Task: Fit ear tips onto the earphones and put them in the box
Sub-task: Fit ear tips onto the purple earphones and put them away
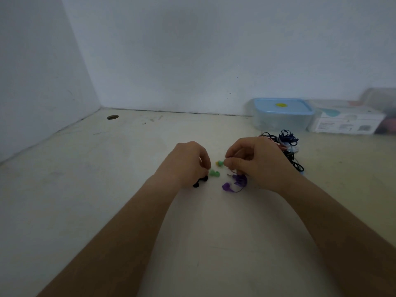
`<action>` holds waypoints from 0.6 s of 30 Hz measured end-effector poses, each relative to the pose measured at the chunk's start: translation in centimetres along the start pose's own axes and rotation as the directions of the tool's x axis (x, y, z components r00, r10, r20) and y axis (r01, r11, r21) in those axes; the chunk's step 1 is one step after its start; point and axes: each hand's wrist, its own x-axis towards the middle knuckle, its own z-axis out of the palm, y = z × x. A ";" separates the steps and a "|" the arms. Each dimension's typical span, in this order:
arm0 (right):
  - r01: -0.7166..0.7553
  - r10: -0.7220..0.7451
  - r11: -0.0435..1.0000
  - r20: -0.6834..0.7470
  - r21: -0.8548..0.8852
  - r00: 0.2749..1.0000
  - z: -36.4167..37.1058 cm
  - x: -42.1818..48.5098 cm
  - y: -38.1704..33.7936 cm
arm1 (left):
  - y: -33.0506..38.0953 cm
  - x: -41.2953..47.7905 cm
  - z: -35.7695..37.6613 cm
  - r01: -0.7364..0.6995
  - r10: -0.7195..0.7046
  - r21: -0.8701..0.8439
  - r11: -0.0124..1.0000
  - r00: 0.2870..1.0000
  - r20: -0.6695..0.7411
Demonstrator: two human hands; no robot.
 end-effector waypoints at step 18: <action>-0.154 0.132 0.951 0.100 0.268 0.986 -0.2 -0.3 -0.3 | 1.0 -0.9 -0.6 0.093 -0.095 -0.824 0.559 0.994 0.048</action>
